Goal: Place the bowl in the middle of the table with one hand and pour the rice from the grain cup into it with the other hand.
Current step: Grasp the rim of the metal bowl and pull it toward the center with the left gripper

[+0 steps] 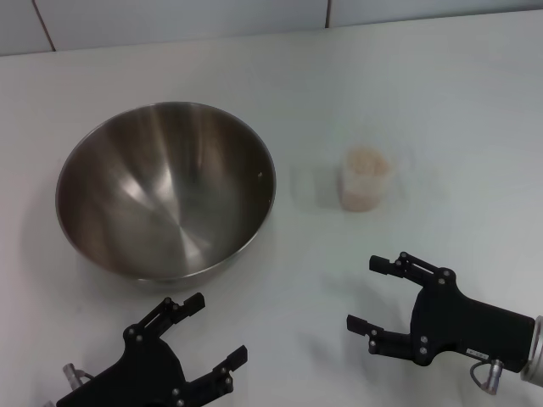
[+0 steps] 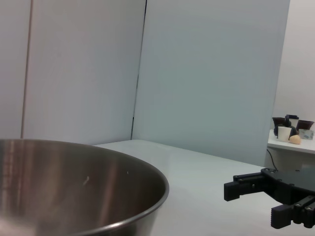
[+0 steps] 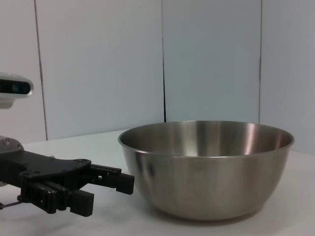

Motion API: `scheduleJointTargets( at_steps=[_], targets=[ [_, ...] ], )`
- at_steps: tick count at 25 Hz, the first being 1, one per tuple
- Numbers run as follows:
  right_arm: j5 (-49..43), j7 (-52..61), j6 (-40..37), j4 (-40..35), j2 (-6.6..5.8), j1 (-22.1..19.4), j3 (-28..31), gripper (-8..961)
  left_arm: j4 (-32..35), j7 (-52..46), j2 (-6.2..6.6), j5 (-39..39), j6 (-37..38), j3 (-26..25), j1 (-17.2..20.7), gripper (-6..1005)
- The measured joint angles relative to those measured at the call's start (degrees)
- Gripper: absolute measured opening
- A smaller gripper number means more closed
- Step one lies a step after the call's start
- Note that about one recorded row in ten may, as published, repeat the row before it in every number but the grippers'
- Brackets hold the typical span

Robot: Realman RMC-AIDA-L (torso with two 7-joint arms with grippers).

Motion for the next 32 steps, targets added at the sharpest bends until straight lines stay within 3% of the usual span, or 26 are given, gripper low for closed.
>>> scheduleJointTargets(
  at_steps=[10,17,20,26,29,32],
  targets=[
    [0.0,0.0,0.01,0.01,0.0,0.07,0.0,840,0.17,0.33,-0.01,0.6,1.3,0.64,0.16,861],
    [0.01,0.0,0.22,-0.05,0.0,0.08,-0.05,841,3.86,-2.24,0.4,4.28,20.94,0.4,2.23,860],
    [0.0,0.0,0.41,-0.08,-0.01,-0.09,-0.05,841,6.32,-10.06,0.65,3.27,24.49,-3.8,2.49,860],
    [0.04,-0.03,0.5,-0.08,-0.01,-0.25,-0.13,840,21.46,-36.37,0.42,3.1,19.08,-16.57,2.39,860],
    [0.18,-0.07,0.21,-0.07,0.0,-0.26,-0.02,840,31.52,-48.1,0.19,3.31,11.75,-17.51,1.61,859],
    [0.24,-0.09,0.09,-0.03,0.0,-0.26,0.02,841,40.8,-57.77,0.0,3.67,2.72,-14.74,1.19,859]
  ],
)
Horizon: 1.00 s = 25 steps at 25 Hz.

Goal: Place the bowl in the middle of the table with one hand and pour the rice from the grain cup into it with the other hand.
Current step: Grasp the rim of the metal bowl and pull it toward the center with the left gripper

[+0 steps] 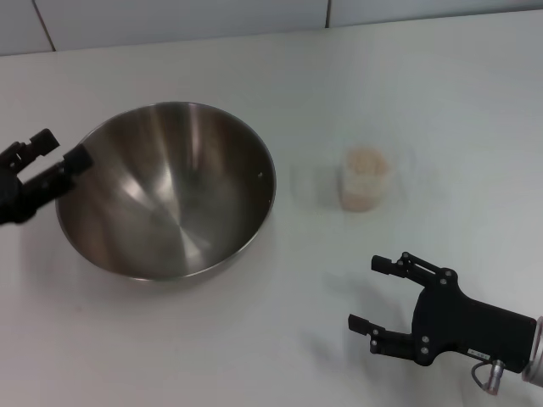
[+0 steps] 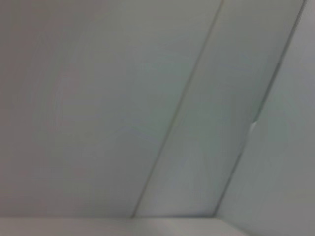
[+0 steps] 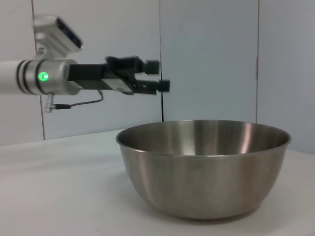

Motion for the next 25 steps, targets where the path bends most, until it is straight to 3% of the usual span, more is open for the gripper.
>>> scheduleJointTargets(
  at_steps=[2,3,5,8,13,17,25],
  targets=[
    [0.05,-0.01,-0.03,0.01,0.0,0.0,0.01,841,6.25,-6.33,0.03,0.2,-6.22,4.27,0.3,858],
    [0.08,-0.01,-0.05,0.03,0.0,0.0,0.02,841,6.25,-6.33,0.03,0.2,-6.22,4.27,0.3,858],
    [0.13,-0.01,-0.23,0.06,0.0,-0.02,0.05,842,15.36,-13.48,0.19,1.4,-14.11,11.36,1.74,857],
    [0.17,-0.01,-0.76,-0.01,0.0,-0.15,0.24,842,23.84,-20.05,0.25,4.63,-20.0,17.33,3.4,856],
    [0.21,-0.02,-0.91,-0.16,0.0,-0.2,0.29,841,31.93,-29.98,0.34,13.93,-23.41,21.42,3.68,855],
    [0.21,-0.06,-0.92,-0.21,0.0,-0.18,0.28,841,34.11,-34.52,0.28,19.36,-23.79,23.44,2.54,841],
    [0.21,-0.08,-0.61,-0.22,0.0,-0.17,0.28,841,32.06,-35.99,0.21,23.22,-24.36,24.75,-0.56,814]
  ],
)
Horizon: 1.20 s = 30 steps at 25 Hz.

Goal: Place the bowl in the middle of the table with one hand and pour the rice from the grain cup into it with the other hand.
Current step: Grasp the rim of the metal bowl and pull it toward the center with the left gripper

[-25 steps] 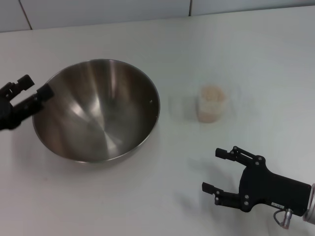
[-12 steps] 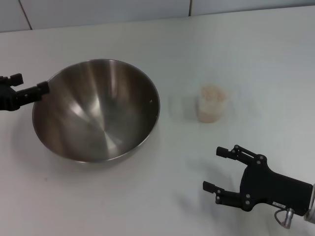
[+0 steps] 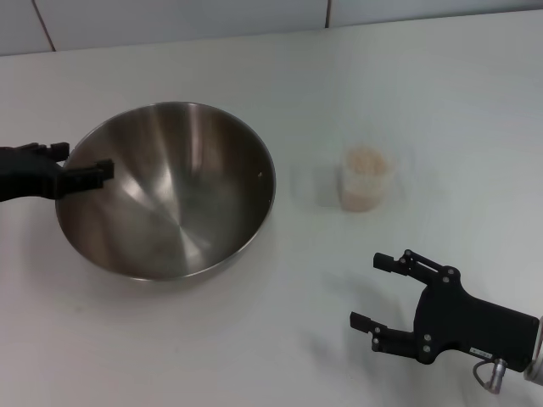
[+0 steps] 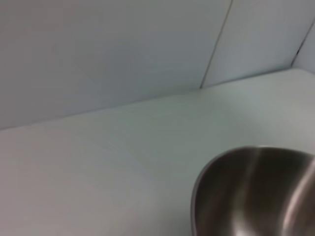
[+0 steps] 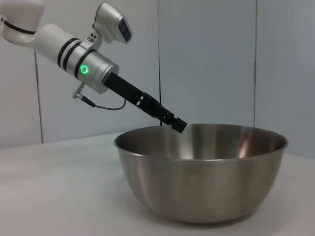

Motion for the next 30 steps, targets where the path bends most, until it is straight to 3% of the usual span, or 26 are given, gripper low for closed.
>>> scheduleJointTargets(
  at_steps=[6,18,30],
  targets=[
    [0.0,-0.01,0.27,0.0,0.0,0.0,0.0,840,-2.95,-1.34,-0.04,4.69,-1.61,0.17,-3.01,793],
    [0.0,-0.01,0.33,0.0,0.0,0.14,0.0,840,-2.53,-3.01,0.26,5.94,0.46,0.65,-4.39,752],
    [-0.04,-0.01,0.45,0.0,0.0,-0.01,0.0,841,-2.57,-4.6,0.32,7.04,0.86,0.53,-5.76,233]
  ],
)
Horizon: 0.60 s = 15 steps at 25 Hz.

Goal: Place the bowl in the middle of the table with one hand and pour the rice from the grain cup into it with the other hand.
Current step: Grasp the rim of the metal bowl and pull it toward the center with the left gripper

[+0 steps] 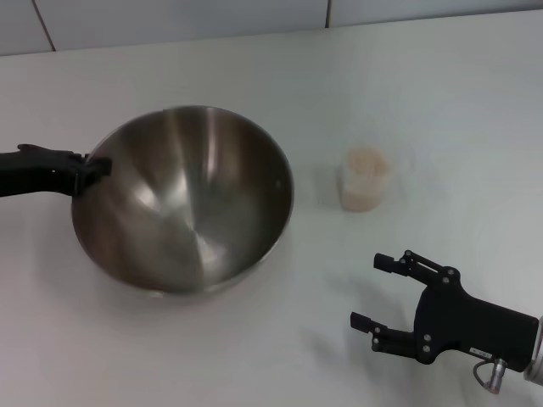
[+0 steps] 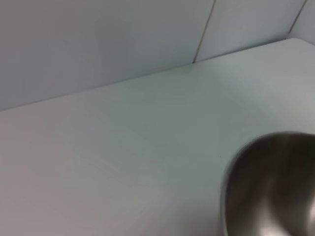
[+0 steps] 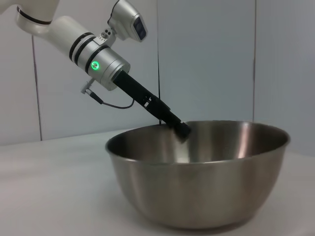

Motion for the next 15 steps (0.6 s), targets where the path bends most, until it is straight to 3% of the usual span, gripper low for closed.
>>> scheduleJointTargets(
  at_steps=[4,12,15],
  targets=[
    [-0.11,0.0,0.0,0.0,0.0,0.06,0.0,841,-0.66,-1.1,0.04,0.42,0.45,-0.21,-0.94,94],
    [-0.21,0.0,0.0,0.0,0.0,0.27,-0.08,840,-2.24,-4.69,0.5,2.06,5.02,-4.96,-5.09,42],
    [-0.23,0.0,0.0,0.0,0.0,0.32,-0.09,841,-5.16,-5.51,1.5,2.45,8.46,-8.56,-8.37,41]
  ],
)
